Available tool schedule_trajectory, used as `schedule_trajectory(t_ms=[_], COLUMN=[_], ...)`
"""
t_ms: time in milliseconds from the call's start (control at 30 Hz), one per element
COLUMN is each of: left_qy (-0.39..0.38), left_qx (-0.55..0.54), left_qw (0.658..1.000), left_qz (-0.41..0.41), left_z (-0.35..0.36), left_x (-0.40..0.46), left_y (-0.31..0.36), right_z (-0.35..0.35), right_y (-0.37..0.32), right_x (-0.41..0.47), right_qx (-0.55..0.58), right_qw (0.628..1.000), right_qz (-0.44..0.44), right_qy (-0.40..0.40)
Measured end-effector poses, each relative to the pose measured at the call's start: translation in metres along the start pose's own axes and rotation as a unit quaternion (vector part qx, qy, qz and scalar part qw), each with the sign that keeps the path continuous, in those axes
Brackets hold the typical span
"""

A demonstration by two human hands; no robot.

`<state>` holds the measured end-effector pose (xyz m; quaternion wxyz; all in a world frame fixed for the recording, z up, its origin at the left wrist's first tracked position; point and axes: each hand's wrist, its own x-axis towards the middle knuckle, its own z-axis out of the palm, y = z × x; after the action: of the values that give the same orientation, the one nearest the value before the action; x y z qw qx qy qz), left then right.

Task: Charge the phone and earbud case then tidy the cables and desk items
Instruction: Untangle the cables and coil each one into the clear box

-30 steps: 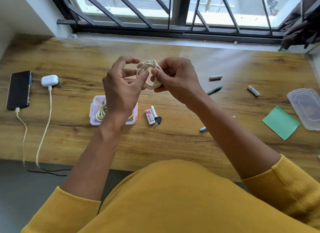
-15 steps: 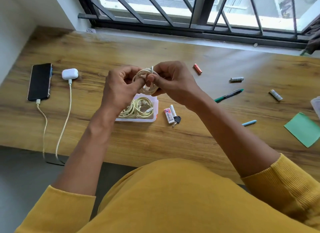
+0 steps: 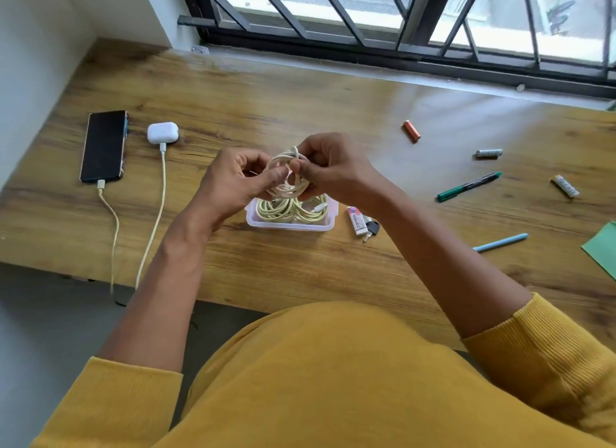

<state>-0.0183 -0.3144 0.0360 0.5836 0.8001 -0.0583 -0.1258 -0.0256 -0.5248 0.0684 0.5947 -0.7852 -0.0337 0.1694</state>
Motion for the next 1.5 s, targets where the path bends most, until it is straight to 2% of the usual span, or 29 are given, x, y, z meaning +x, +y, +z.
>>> schedule_trajectory(t_ms=[100, 267, 367, 567, 667, 867, 1033, 1100, 1200, 1300, 1400, 1500], left_qy=[-0.011, 0.017, 0.025, 0.032, 0.023, 0.055, 0.097, 0.112, 0.126, 0.128, 0.151, 0.160], left_qx=[-0.043, -0.076, -0.042, 0.084, 0.083, 0.059, 0.061, 0.064, 0.075, 0.152, 0.265, 0.308], left_qw=[0.998, 0.989, 0.990, 0.990, 0.990, 0.989, 0.985, 0.984, 0.983, 0.978, 0.952, 0.937], left_qz=[-0.037, -0.125, -0.136, -0.112, -0.116, -0.126, -0.130, -0.125, -0.108, -0.069, -0.002, 0.023], left_z=[0.002, 0.021, 0.030, 0.032, 0.031, 0.044, 0.053, 0.056, 0.054, 0.057, 0.061, 0.061], left_x=[-0.002, -0.004, -0.001, 0.004, 0.006, 0.004, 0.004, 0.004, 0.003, 0.001, -0.002, -0.003], left_y=[-0.010, -0.019, -0.022, -0.026, -0.024, -0.024, -0.025, -0.025, -0.025, -0.022, -0.015, -0.011], right_z=[0.005, 0.010, 0.012, 0.013, 0.015, 0.017, 0.012, 0.009, 0.006, 0.004, 0.002, 0.001], right_y=[0.010, 0.023, 0.032, 0.044, 0.049, 0.054, 0.054, 0.056, 0.060, 0.063, 0.062, 0.060], right_x=[0.003, 0.004, 0.005, 0.005, 0.004, -0.003, -0.004, -0.004, -0.005, -0.006, -0.006, -0.005], right_qx=[-0.016, -0.117, -0.226, -0.336, -0.345, -0.309, -0.340, -0.379, -0.422, -0.434, -0.434, -0.440], right_qw=[0.999, 0.990, 0.967, 0.931, 0.927, 0.939, 0.936, 0.923, 0.904, 0.896, 0.896, 0.894], right_qz=[0.013, 0.017, 0.011, 0.042, 0.024, 0.004, -0.007, -0.015, -0.035, -0.049, -0.045, -0.037], right_qy=[0.026, 0.078, 0.115, 0.140, 0.148, 0.151, 0.095, 0.066, 0.065, 0.079, 0.080, 0.078])
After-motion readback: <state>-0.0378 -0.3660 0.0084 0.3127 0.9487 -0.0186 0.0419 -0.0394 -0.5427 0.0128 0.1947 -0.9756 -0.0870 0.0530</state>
